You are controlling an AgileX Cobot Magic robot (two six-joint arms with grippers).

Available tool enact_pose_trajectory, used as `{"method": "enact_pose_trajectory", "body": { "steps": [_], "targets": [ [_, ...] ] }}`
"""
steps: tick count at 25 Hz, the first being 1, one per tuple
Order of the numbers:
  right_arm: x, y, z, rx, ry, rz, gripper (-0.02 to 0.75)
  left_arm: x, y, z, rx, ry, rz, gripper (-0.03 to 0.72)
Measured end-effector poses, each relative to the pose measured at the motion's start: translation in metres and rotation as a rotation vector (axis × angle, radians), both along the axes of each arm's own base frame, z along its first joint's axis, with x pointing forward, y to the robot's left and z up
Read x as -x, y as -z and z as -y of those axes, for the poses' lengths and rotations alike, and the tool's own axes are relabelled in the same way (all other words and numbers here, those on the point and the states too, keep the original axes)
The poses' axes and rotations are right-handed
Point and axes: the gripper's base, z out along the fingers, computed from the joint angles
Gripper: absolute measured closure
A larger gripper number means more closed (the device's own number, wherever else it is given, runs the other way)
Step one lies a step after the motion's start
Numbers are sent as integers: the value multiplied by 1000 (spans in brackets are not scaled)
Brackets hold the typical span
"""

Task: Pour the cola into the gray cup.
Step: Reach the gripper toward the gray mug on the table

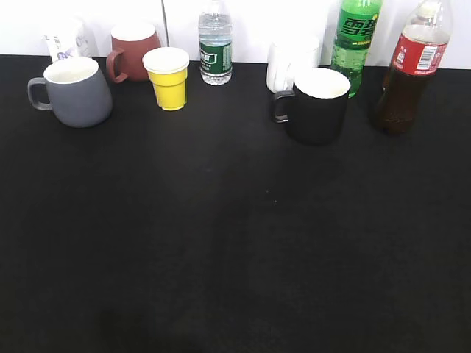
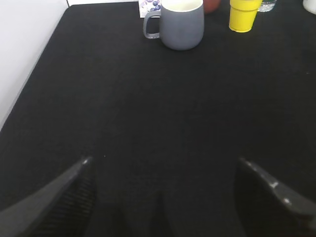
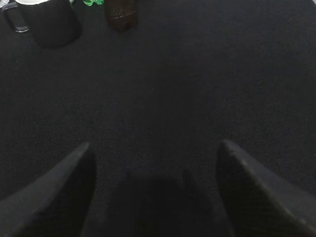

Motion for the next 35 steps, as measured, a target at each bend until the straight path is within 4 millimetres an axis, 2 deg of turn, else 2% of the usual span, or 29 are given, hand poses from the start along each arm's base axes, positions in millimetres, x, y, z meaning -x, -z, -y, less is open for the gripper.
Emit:
{"method": "enact_pose_trajectory", "body": {
  "steps": [4,7,8,11,14,16,17,19,21,24,28,30,32,35],
  "targets": [
    [0,0,0,0,0,0,164,0,0,0,0,0,0,50],
    [0,0,0,0,0,0,164,0,0,0,5,3,-1,158],
    [0,0,0,0,0,0,164,-4,-5,1,6,4,1,171],
    [0,0,0,0,0,0,164,-36,-36,2,26,1,239,180],
    [0,0,0,0,0,0,164,-96,-44,2,1,-11,364,180],
    [0,0,0,0,0,0,164,-139,-28,3,-8,-8,414,181],
    [0,0,0,0,0,0,164,-160,-12,4,-9,-5,419,181],
    [0,0,0,0,0,0,164,-198,33,6,-12,-1,309,181],
    [0,0,0,0,0,0,164,-227,58,6,-7,-3,326,181],
    [0,0,0,0,0,0,164,-268,99,6,2,-25,226,181],
    [0,0,0,0,0,0,164,-327,134,8,-1,-25,178,181],
    [0,0,0,0,0,0,164,-352,142,5,-1,-36,188,185],
    [0,0,0,0,0,0,164,-374,148,-3,-3,-58,194,187],
    [0,0,0,0,0,1,164,-395,155,-8,-8,-65,195,189]
  ]
}}
